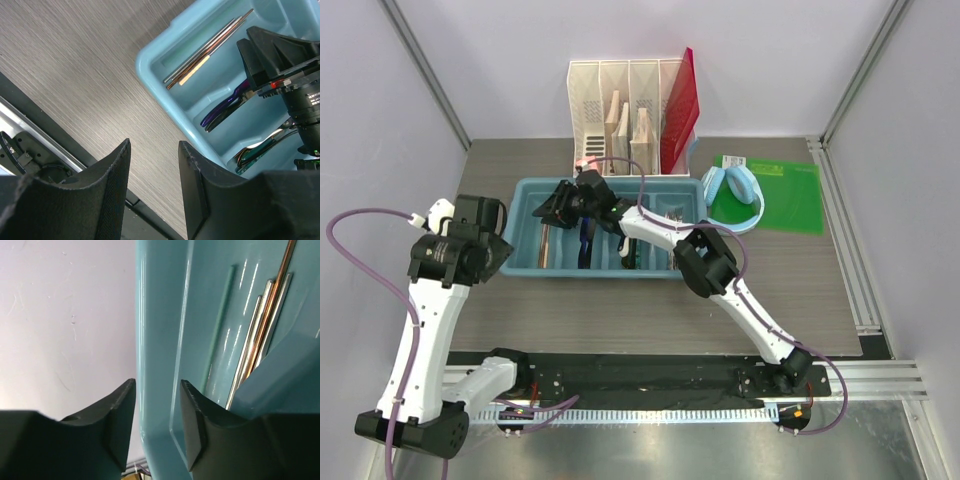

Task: Sort the eating utensils into containers
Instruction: Place the chopstick in the storage box, then reset both arms

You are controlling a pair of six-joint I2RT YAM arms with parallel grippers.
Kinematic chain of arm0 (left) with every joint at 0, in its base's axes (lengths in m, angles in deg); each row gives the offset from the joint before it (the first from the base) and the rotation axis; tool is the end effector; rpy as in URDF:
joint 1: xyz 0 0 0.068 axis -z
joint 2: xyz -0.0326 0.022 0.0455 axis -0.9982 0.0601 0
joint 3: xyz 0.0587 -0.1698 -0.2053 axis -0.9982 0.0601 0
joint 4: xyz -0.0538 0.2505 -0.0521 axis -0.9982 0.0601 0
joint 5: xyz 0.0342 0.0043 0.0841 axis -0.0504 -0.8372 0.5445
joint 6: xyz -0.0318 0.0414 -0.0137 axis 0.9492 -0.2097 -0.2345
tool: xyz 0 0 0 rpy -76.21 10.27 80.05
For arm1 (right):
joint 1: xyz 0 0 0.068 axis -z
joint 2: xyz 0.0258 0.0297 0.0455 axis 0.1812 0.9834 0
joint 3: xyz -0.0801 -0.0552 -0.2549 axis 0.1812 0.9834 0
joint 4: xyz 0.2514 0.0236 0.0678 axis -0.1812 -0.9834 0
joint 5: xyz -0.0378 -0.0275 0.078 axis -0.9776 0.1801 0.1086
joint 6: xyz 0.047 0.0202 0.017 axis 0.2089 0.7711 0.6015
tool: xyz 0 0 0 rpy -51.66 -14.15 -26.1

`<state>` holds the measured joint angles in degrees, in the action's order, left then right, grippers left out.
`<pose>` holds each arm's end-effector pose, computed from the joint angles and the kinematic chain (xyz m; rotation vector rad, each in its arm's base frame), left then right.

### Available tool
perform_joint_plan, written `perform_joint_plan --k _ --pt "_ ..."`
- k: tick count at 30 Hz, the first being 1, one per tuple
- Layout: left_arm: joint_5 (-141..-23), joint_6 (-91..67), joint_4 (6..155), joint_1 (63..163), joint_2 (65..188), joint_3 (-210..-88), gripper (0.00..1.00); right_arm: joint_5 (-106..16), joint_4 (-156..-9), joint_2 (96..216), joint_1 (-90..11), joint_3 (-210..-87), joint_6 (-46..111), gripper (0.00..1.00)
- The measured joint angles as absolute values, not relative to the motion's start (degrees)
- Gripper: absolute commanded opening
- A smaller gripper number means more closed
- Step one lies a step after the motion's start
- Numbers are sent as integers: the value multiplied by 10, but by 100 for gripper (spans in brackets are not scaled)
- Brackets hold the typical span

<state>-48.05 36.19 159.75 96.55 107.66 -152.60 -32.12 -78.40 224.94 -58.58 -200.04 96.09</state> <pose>0.1432 -0.0096 0.3816 -1.1679 2.1407 0.0546 0.3903 0.4544 0.1687 0.1543 2.3047 1.6043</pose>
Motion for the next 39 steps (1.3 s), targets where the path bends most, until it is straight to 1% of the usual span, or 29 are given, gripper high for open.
perform_joint_plan --k 5,7,10,15,20,22,23,26,30,33,39 --pt "-479 361 1598 966 1074 -1526 48 -316 -770 2245 -584 -1993 956 48" --pt "-479 358 1598 966 1071 -1526 49 -312 -770 2232 -580 -1973 954 48" --pt "-481 344 1597 966 1069 -1526 49 -303 -780 2187 -572 -1911 940 48" --pt "-509 313 1581 966 1093 -1526 48 -285 -837 2074 -544 -1810 885 49" --pt "-555 287 1542 966 1152 -1526 48 -292 -863 1886 -511 -1702 828 50" --pt "-573 276 1521 966 1169 -1526 50 -297 -870 1823 -492 -1678 808 52" --pt "-579 270 1511 966 1174 -1526 50 -303 -875 1791 -483 -1666 793 59" --pt "-596 252 1478 966 1181 -1524 51 -328 -907 1715 -449 -1627 746 69" --pt "-619 224 1446 966 1203 -1526 50 -374 -954 1640 -378 -1561 700 70" --pt "-648 210 1427 966 1246 -1537 49 -399 -985 1617 -330 -1530 681 70" --pt "-700 189 1394 966 1301 -1551 49 -433 -1035 1579 -264 -1502 636 70"
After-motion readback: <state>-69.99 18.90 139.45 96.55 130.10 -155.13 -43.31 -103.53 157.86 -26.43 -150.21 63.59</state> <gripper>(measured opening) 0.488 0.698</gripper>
